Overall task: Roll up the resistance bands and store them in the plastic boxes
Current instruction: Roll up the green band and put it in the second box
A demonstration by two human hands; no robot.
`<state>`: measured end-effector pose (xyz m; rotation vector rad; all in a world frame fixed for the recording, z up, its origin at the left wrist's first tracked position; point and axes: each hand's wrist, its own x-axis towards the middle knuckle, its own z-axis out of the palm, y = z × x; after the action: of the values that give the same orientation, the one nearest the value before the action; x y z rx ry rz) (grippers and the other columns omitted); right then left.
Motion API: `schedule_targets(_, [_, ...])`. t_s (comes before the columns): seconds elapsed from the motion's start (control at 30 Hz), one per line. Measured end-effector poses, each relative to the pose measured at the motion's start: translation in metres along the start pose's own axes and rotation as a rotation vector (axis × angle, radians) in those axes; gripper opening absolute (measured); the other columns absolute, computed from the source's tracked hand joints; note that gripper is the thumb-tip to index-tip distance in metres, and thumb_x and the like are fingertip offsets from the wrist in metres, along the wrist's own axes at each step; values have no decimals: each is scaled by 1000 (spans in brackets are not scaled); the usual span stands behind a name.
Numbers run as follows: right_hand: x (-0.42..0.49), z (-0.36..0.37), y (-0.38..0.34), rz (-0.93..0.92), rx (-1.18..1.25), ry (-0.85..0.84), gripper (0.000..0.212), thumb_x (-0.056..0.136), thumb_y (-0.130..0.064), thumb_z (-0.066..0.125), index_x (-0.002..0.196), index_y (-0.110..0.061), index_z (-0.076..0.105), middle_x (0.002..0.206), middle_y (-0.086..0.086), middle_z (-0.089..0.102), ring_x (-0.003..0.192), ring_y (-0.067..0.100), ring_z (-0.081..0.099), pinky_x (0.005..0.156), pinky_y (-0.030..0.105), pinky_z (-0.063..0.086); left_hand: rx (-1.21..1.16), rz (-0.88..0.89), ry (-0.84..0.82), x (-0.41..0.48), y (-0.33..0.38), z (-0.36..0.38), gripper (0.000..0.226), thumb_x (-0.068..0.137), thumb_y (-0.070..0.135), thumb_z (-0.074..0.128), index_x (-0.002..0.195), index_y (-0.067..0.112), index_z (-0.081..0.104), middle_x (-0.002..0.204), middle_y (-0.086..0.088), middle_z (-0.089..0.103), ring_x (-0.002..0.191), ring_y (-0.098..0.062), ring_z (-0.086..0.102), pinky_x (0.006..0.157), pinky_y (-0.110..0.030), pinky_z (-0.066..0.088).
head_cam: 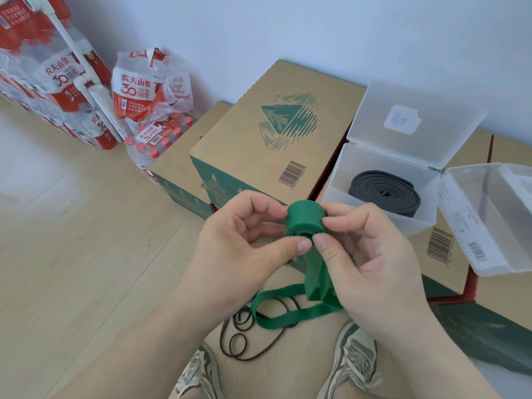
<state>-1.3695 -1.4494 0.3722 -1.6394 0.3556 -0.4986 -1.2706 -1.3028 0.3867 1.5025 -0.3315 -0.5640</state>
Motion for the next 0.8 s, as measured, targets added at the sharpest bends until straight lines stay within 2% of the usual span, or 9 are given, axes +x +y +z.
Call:
schedule_targets(0.07, [0, -2, 5, -59, -170, -19, 23, 92, -2, 67, 97, -23, 60, 123, -7, 71, 116, 19, 69, 96, 37, 57, 261, 94, 18, -1, 0, -2, 31, 74, 15, 91, 96, 22, 70, 104, 13, 78, 92, -11, 76, 75, -28, 63])
schedule_targets(0.13, [1, -4, 9, -151, -370, -64, 18, 91, -7, 63, 100, -22, 59, 126, -8, 68, 119, 16, 65, 96, 38, 54, 567, 223, 30, -3, -2, -4, 39, 78, 18, 89, 109, 33, 70, 104, 23, 72, 88, -3, 71, 71, -15, 57])
schedule_targets(0.17, [1, -4, 10, -212, -458, -91, 17, 90, -5, 63, 100, -18, 60, 125, -5, 67, 118, 15, 63, 94, 37, 53, 677, 290, 13, -4, -3, -4, 46, 80, 16, 87, 118, 34, 68, 105, 23, 69, 89, -3, 69, 71, -13, 55])
schedule_targets(0.27, [-1, -2, 12, -359, -617, -161, 20, 84, 8, 66, 94, -9, 62, 115, -1, 65, 107, 24, 61, 87, 36, 49, 848, 395, -99, -4, -10, -3, 50, 84, 13, 81, 128, 31, 64, 113, 22, 66, 100, -8, 65, 80, -26, 59])
schedule_targets(0.37, [-1, -3, 9, -327, -553, -154, 19, 84, 8, 70, 90, -9, 67, 113, -3, 69, 107, 21, 64, 89, 36, 50, 689, 320, -94, -3, -9, -3, 44, 82, 6, 82, 117, 29, 69, 105, 19, 68, 101, -8, 67, 85, -25, 60])
schedule_targets(0.47, [5, -6, 0, -22, -133, -47, 23, 81, 5, 81, 90, -14, 74, 113, -2, 76, 110, 21, 72, 95, 40, 58, 304, 85, -40, -2, -2, -3, 45, 75, -2, 87, 106, 27, 72, 101, 6, 71, 94, -6, 73, 85, -26, 63])
schedule_targets(0.57, [11, -10, -5, 125, 111, 10, 24, 76, 5, 80, 93, -11, 74, 114, 4, 78, 107, 22, 75, 95, 38, 61, 110, 45, -16, 1, 0, -6, 45, 76, -4, 86, 108, 22, 68, 106, -3, 73, 97, -13, 72, 83, -31, 63])
schedule_targets(0.7, [9, -3, -6, 95, 154, -3, 23, 76, -6, 78, 94, -17, 70, 115, 7, 77, 107, 22, 74, 94, 34, 60, -52, 31, -29, 1, 3, -6, 43, 75, -5, 84, 107, 15, 64, 107, -4, 76, 104, -25, 71, 78, -25, 59])
schedule_targets(0.8, [6, -2, -3, 51, 120, -2, 24, 84, -1, 74, 97, -21, 69, 114, 5, 76, 107, 22, 74, 92, 30, 59, -81, -12, -23, -2, 0, 0, 45, 73, -4, 88, 105, 11, 61, 104, -9, 76, 101, -27, 72, 75, -26, 60])
